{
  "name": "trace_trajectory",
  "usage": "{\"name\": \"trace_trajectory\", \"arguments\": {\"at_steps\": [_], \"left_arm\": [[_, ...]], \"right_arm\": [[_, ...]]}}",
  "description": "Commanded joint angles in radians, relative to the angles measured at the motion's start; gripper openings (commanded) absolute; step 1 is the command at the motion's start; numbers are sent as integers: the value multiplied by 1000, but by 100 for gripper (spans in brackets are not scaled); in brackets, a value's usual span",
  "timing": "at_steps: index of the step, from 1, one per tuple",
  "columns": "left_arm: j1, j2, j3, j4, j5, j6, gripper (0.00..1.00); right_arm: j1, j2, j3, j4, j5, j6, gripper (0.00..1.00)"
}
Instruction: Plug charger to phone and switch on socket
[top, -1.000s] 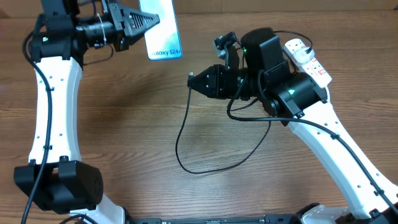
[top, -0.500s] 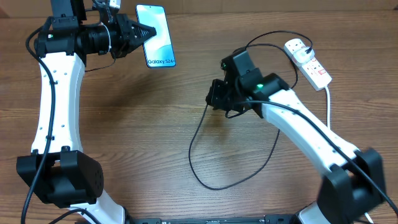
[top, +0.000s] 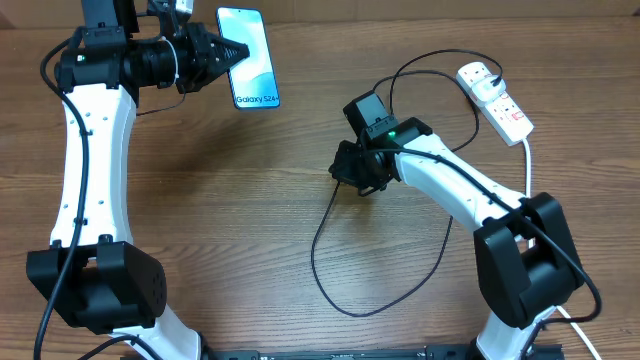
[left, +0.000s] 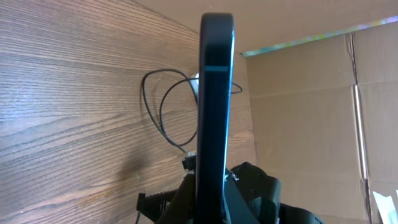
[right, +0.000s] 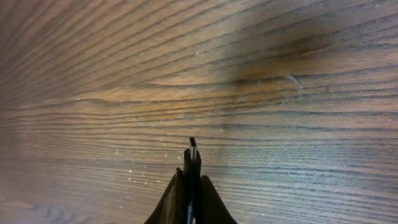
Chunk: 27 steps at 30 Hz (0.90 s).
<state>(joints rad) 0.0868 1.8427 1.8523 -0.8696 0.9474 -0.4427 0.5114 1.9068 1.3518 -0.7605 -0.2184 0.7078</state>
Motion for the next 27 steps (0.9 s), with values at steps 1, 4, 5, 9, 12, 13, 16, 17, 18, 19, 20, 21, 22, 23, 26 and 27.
{"name": "trace_trajectory", "arguments": {"at_steps": [1,4,5,9,12,13,16,17,18,19,20,21,22,23,26,27], "left_arm": [[-10,-4,15,-2,3,41,4],[-25,-4,15,-31,-45,56,4],[-31,-4,15,-42,-64,64,4],[-60,-4,15,-78,-161,85,4],[-76,-4,15,-87,-213,85,4],[-81,-4,15,-88,-224,85,4],[-87,-4,15,-88,-254,85,4],[-87,-4,15,-87,-257,85,4],[-87,-4,15,-87,-257,85,4],[-87,-4,15,-87,-257,85,4],[-87,-4,15,-88,-260,85,4],[-87,-4,15,-88,-261,85,4],[-87,-4,15,-89,-261,85,4],[-87,-4,15,-91,-261,85,4],[-87,-4,15,-92,-261,85,4],[-87,-4,15,-92,-261,85,4]], "right_arm": [[5,44,-5,-5,20,26,4],[6,61,-5,-6,19,26,4],[6,65,-5,-6,18,26,4],[6,71,-5,-9,19,26,4],[6,73,-5,-16,24,26,4],[6,76,-5,-18,24,25,4],[6,91,-5,-32,23,26,4],[6,95,-5,-36,23,26,4],[6,100,-5,-39,21,26,4],[6,106,-5,-42,19,26,4],[6,111,-5,-43,19,26,4],[6,114,-5,-42,18,26,4],[6,116,-5,-42,16,26,4],[6,119,-5,-42,16,26,4],[6,119,-5,-43,16,28,4],[6,119,-5,-43,17,34,4]]}}
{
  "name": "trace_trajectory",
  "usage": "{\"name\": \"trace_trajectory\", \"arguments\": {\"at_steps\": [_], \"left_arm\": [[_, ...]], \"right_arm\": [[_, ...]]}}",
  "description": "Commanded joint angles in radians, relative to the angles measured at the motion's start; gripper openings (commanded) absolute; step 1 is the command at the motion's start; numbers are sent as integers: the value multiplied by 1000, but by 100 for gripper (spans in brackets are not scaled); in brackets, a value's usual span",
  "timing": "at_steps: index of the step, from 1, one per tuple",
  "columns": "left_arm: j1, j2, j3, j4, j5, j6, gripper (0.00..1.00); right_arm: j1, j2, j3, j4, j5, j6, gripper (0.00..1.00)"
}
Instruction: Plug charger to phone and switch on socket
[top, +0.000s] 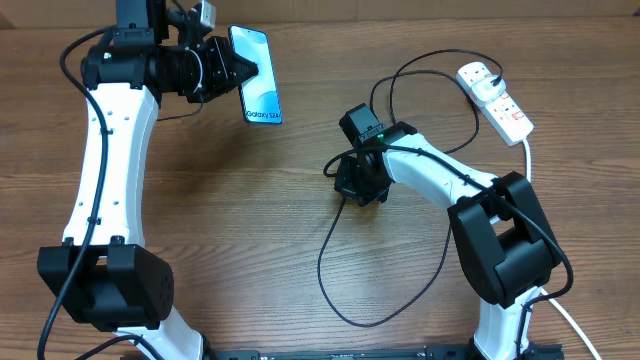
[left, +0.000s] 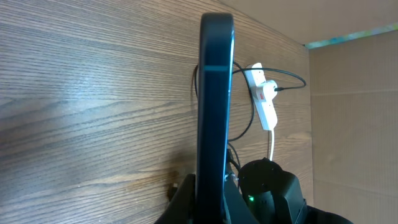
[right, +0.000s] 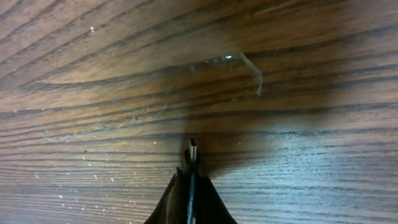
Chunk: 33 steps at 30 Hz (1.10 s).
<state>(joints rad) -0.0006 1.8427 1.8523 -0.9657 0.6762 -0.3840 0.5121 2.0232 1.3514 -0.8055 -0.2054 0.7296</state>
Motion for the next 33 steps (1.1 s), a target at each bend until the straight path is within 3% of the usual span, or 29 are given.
{"name": "trace_trajectory", "arguments": {"at_steps": [1,11,23,28,33], "left_arm": [[0,-4,15,4,11,26,4],[0,-4,15,2,12,26,4],[2,-4,15,33,189,26,4],[21,-4,15,76,372,13,4],[55,-4,15,132,542,-43,4]], "right_arm": [[5,3,-4,1,7,24,4],[5,13,-4,5,-26,24,4],[-23,-13,-1,107,-525,-209,4],[-59,-92,-1,109,-838,-357,4],[-81,-192,-1,122,-1023,-425,4]]}}
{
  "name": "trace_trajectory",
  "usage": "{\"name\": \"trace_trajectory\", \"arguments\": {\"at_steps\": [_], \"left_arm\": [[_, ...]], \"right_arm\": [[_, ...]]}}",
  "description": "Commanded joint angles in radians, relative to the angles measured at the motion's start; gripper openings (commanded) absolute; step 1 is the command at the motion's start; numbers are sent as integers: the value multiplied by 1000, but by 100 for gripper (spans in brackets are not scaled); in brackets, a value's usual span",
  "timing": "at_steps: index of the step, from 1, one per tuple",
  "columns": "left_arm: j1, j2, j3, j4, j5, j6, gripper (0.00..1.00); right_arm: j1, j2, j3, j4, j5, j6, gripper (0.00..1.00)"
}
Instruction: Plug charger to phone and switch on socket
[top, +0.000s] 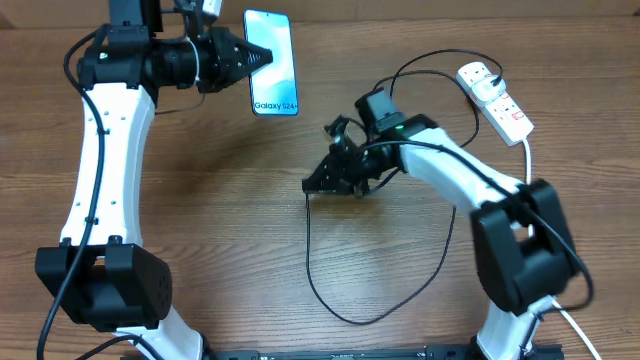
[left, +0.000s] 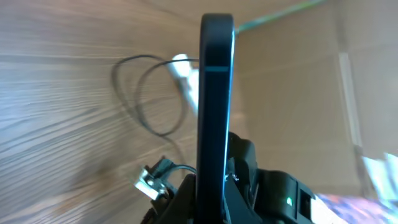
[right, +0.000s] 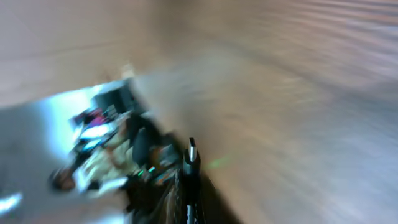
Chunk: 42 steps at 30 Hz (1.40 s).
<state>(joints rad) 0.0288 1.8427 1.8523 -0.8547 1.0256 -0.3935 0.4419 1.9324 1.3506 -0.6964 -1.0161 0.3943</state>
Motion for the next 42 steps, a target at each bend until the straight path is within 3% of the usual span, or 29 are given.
{"name": "trace_trajectory", "arguments": {"at_steps": [1,9,17,24,42], "left_arm": [[30,-4,15,24,217,-38,4],[29,-4,15,32,306,-113,4],[15,-4,15,127,355,-217,4],[4,-4,15,161,351,-244,4],[13,0,15,161,309,-285,4]], "right_arm": [[-12,-121,0,29,-241,-89,4],[-5,-256,0,186,-306,-68,4],[5,-293,0,270,-192,63,4],[60,-293,0,475,-99,238,4],[53,-293,0,565,-150,317,4]]}}
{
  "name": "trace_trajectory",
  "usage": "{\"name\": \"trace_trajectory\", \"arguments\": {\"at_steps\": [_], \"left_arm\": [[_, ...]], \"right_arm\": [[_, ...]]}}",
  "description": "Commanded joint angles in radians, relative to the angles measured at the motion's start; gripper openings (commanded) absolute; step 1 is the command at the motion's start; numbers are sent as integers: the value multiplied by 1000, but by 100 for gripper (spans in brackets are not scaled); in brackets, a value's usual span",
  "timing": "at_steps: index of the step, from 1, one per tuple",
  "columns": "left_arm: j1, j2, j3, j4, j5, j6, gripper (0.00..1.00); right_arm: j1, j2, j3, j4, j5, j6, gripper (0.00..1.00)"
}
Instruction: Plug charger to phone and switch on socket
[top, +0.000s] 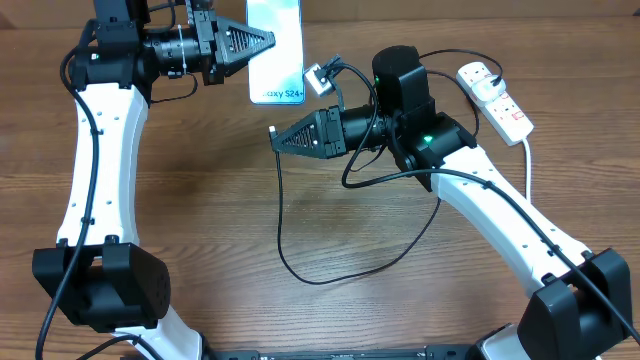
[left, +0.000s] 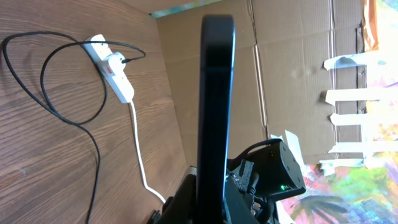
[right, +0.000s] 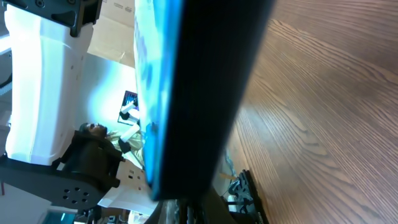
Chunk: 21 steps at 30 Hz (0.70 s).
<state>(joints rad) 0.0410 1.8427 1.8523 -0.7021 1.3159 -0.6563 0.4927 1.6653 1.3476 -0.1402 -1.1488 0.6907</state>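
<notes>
A phone (top: 276, 50) with a lit screen is held in the air at the far left, with my left gripper (top: 268, 41) shut on its left edge. The left wrist view shows the phone (left: 216, 93) edge-on between the fingers. My right gripper (top: 275, 137) is shut on the black charger plug (top: 272, 130), which points at the phone's bottom edge just ahead of it. In the right wrist view the phone (right: 205, 87) fills the frame and hides the plug tip. Whether they touch cannot be told. The white socket strip (top: 496, 99) lies at the far right.
The black charger cable (top: 330, 270) hangs from the right gripper and loops over the wooden table (top: 200, 220) back to the strip. The strip (left: 112, 61) and its white lead also show in the left wrist view. Cardboard walls stand behind the table.
My right gripper has gone from low over the table's middle to higher and farther left, with the plug now just below the phone's bottom edge. The left gripper has moved the phone slightly farther back.
At first my left gripper held the phone up at the far left while the right, shut on the plug, hung low over the table's middle. Later the right gripper pointed left toward the phone. Now the plug sits close to the phone's bottom edge.
</notes>
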Motion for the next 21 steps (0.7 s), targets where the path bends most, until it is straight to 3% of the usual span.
{"name": "trace_trajectory", "arguments": {"at_steps": [1,21], "left_arm": [[0,1,15,8,18,-23,4],[1,2,15,12,12,-26,4]], "right_arm": [[3,-26,3,9,-20,21,4],[3,-26,3,87,-58,99,4]]}}
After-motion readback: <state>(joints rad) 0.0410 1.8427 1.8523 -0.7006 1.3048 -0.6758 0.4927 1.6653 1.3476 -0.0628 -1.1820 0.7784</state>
